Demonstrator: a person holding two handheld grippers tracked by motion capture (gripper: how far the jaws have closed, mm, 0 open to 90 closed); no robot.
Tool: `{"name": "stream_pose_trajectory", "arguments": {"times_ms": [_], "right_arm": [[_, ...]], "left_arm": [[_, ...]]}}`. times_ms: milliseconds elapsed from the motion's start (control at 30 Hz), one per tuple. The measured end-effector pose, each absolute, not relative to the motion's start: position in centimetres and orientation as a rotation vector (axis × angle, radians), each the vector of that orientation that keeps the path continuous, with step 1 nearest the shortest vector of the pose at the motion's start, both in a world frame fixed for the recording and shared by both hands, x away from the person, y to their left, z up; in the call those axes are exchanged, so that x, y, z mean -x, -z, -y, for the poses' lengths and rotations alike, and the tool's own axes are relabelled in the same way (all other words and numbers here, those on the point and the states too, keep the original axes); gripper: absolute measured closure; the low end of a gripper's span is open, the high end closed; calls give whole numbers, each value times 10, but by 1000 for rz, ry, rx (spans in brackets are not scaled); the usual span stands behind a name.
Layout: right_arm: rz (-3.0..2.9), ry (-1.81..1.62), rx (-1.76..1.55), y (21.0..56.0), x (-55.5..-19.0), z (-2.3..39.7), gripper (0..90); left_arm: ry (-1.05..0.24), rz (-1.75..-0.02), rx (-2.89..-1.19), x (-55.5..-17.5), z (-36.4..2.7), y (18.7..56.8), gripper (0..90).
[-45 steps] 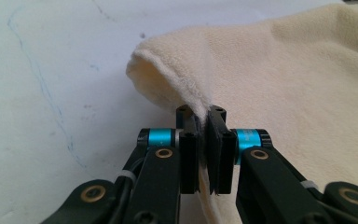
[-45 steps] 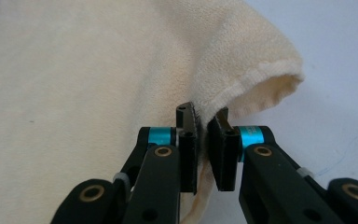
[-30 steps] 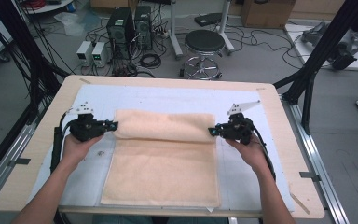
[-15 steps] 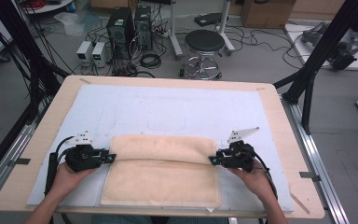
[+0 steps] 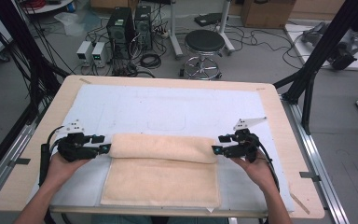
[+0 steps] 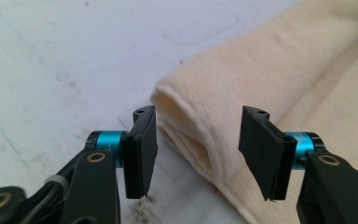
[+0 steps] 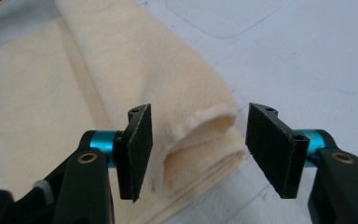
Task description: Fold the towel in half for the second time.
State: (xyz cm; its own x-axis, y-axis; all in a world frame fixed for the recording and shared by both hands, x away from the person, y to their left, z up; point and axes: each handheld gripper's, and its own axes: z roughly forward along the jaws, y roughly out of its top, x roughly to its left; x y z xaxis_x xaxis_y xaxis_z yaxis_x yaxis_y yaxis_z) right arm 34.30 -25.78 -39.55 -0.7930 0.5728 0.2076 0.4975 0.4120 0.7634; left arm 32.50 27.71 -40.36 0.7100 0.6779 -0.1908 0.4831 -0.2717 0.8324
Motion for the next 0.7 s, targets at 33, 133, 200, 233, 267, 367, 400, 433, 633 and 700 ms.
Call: {"name": "stream_pose_trajectory", "arguments": {"times_ms": [33,133,200,233,267,367,400,433,633,700], "right_arm": [[-2566,-1343,-970,394,-346,256,387],[-2593,-1339,-945,392,-355,249,357],[-2607,-1318,-952,393,-361,245,352],[-2619,-1312,-959,394,-364,242,350],[-2631,-1308,-958,396,-366,241,350],[-2676,-1293,-967,401,-371,236,411],[-2700,-1284,-949,402,-372,234,475],[-2721,-1275,-929,403,-372,233,546],[-2765,-1261,-839,397,-362,231,797],[-2756,-1267,-805,393,-357,231,813]], "left_arm": [[-244,-903,-1931,-329,-276,403,438],[-229,-926,-1936,-343,-271,403,390],[-222,-932,-1940,-350,-268,406,382],[-214,-932,-1942,-354,-265,408,382],[-202,-937,-1949,-356,-264,411,379],[-163,-954,-1991,-363,-260,420,409],[-135,-941,-2003,-364,-260,423,470],[-126,-923,-2015,-364,-260,424,553],[-129,-852,-1969,-353,-265,415,828],[-124,-837,-1944,-347,-270,412,842]]}}
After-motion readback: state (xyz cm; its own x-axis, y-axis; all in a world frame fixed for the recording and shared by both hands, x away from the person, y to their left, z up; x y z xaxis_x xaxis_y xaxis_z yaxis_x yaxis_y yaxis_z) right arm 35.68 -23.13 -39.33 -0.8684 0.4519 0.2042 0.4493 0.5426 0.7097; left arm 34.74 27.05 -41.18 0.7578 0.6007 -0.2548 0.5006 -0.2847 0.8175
